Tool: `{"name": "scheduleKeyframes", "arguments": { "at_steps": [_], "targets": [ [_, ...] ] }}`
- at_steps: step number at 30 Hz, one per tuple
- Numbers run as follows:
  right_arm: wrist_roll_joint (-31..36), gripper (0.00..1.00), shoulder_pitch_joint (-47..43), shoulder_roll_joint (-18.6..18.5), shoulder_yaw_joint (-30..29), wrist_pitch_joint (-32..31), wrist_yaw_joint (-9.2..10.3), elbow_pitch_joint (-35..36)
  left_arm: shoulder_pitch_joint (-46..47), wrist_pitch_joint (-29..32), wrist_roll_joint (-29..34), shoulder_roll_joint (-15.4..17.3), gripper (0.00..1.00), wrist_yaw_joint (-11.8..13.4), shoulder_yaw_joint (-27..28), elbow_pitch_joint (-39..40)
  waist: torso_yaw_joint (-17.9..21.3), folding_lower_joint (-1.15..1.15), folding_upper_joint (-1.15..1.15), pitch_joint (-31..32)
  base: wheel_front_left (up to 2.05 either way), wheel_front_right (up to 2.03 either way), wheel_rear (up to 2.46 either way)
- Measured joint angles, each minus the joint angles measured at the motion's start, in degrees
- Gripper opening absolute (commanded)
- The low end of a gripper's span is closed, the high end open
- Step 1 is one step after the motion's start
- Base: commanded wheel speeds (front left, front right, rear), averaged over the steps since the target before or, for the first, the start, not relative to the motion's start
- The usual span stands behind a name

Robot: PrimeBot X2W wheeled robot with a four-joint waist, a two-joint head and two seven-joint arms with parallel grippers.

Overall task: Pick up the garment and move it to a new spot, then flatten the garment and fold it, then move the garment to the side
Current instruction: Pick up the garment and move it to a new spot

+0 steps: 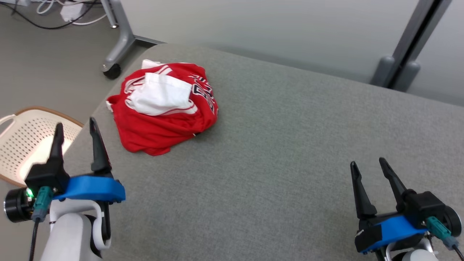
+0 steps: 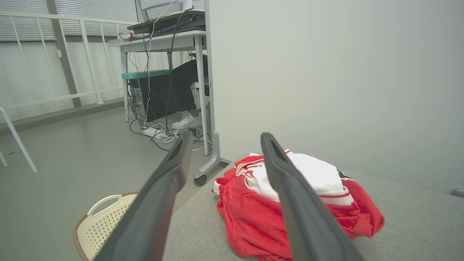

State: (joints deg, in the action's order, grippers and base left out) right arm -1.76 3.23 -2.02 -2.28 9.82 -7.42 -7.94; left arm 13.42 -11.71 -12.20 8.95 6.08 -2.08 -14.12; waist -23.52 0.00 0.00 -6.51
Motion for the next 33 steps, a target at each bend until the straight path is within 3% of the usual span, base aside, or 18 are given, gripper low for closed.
{"name": "scheduleKeyframes", "arguments": {
  "at_steps": [11, 19, 27, 33],
  "targets": [
    [1.23, 1.00, 3.74, -2.88, -1.09, -2.09, 0.00, 5.27, 18.49, 1.49, -1.41, 6.20, 1.00, -2.08, 2.90, -5.78, 8.51, 0.01, 0.00, -9.08, 0.00, 0.00, 0.00],
    [1.71, 1.00, 4.94, -3.38, -2.11, -3.18, -0.01, 8.91, 27.89, 4.67, -2.43, 9.39, 1.00, -4.74, 2.66, -16.96, 12.92, 0.01, 0.00, -14.71, 0.00, 0.00, 0.00],
    [1.71, 1.00, 5.83, -3.66, -2.86, -3.22, -0.01, 10.66, 31.31, 10.89, -3.56, 9.69, 1.00, -7.24, 0.90, -31.50, 14.40, 0.01, 0.00, -18.16, 0.00, 0.00, 0.00],
    [1.75, 1.00, 5.99, -3.61, -3.18, -3.22, -0.01, 10.83, 32.05, 14.36, -6.02, 7.16, 1.00, -9.05, 0.52, -39.52, 14.28, 0.01, 0.00, -19.01, 0.00, 0.00, 0.00]
  ]
}}
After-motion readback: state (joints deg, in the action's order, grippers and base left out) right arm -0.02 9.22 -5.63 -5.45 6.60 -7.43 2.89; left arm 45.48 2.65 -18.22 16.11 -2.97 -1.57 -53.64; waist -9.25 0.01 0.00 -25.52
